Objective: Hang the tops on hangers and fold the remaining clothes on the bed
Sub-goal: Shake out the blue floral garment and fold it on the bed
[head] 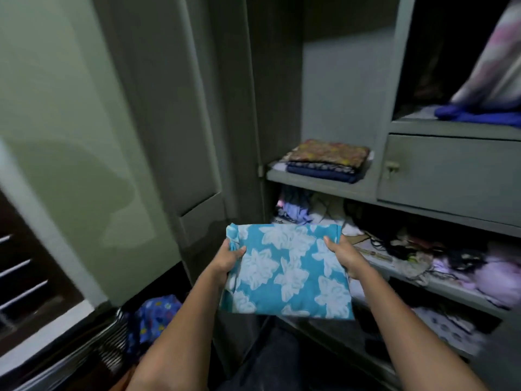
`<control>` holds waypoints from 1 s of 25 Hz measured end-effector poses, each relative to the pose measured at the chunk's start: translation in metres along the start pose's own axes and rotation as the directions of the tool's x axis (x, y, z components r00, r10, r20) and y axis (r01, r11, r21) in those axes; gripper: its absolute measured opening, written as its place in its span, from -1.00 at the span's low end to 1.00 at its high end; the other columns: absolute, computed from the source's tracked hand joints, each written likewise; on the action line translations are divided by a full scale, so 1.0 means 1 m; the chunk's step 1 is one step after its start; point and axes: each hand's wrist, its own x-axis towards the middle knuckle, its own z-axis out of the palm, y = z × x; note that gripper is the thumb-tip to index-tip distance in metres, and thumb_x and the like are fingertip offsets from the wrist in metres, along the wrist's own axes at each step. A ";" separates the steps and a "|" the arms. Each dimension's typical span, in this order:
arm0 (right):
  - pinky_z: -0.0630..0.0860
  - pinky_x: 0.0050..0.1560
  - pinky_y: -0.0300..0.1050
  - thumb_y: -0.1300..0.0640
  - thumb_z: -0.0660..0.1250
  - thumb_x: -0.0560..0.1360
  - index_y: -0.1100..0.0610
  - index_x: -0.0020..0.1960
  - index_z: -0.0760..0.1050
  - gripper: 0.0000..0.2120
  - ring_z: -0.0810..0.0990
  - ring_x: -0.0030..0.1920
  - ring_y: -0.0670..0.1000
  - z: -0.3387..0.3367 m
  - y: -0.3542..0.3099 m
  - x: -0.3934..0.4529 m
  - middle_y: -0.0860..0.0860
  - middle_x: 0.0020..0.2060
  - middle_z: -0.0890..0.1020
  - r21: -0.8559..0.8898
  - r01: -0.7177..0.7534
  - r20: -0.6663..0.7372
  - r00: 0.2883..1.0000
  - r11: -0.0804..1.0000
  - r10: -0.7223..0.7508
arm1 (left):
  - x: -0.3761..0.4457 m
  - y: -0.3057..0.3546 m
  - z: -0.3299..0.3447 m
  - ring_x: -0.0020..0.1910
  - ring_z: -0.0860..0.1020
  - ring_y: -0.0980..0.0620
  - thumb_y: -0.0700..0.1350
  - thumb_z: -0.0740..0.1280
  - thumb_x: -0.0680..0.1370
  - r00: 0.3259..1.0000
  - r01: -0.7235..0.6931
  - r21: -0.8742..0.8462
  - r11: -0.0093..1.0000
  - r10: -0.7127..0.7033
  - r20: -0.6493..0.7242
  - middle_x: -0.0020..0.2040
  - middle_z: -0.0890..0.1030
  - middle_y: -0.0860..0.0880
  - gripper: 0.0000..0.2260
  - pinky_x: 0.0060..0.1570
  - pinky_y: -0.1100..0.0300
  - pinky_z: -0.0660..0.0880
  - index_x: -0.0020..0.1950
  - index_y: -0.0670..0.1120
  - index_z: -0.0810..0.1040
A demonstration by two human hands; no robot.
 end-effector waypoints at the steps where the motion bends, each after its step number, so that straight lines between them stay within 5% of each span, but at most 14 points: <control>1: 0.47 0.21 0.05 0.11 0.20 0.62 0.19 0.29 0.41 -0.72 0.56 0.15 0.15 -0.004 0.001 0.010 0.13 0.18 0.58 -0.087 0.013 -0.100 0.995 0.996 -0.022 | 0.020 0.007 0.007 -0.11 0.60 -0.01 -0.31 0.21 0.61 1.000 -0.015 0.022 1.000 0.015 0.021 0.02 0.59 -0.10 -0.73 -0.25 0.18 0.58 0.30 -0.13 0.35; 4: 0.41 0.11 -0.05 0.02 0.15 0.63 0.16 0.35 0.34 -0.65 0.52 0.18 0.20 -0.014 -0.012 0.034 0.16 0.20 0.55 -0.294 -0.082 -0.412 0.910 0.952 -0.048 | 0.089 0.029 0.034 0.01 0.57 -0.06 -0.27 0.21 0.62 0.998 -0.035 0.116 0.993 0.030 0.049 0.11 0.56 -0.11 -0.73 0.02 0.06 0.53 0.31 -0.11 0.37; 8: 0.44 0.01 0.00 -0.06 0.03 0.64 0.09 0.41 0.26 -0.59 0.54 0.12 0.25 -0.033 -0.050 0.093 0.22 0.17 0.55 -0.398 -0.188 -0.611 0.784 0.898 -0.107 | 0.177 0.070 0.079 0.17 0.52 -0.09 -0.20 0.25 0.61 0.988 -0.153 0.283 0.947 0.155 0.017 0.25 0.53 -0.13 -0.69 0.18 0.08 0.45 0.36 -0.11 0.40; 18: 0.43 0.14 0.03 -0.02 0.04 0.65 0.10 0.42 0.23 -0.61 0.48 0.21 0.25 -0.076 -0.173 0.281 0.22 0.26 0.48 -0.469 -0.099 -0.656 0.704 0.878 -0.271 | 0.367 0.206 0.132 0.27 0.46 -0.09 -0.16 0.27 0.60 0.911 -0.371 0.320 0.872 0.408 -0.053 0.30 0.50 -0.07 -0.60 0.22 0.15 0.35 0.44 -0.05 0.36; 25: 0.38 0.23 0.06 0.02 0.09 0.65 0.11 0.47 0.22 -0.58 0.43 0.31 0.24 -0.147 -0.223 0.392 0.22 0.33 0.45 -0.425 -0.292 -0.774 0.608 0.857 -0.177 | 0.490 0.266 0.215 0.29 0.46 -0.15 -0.15 0.29 0.58 0.904 -0.422 0.371 0.828 0.416 0.099 0.33 0.48 -0.17 -0.61 0.28 0.10 0.37 0.41 -0.11 0.38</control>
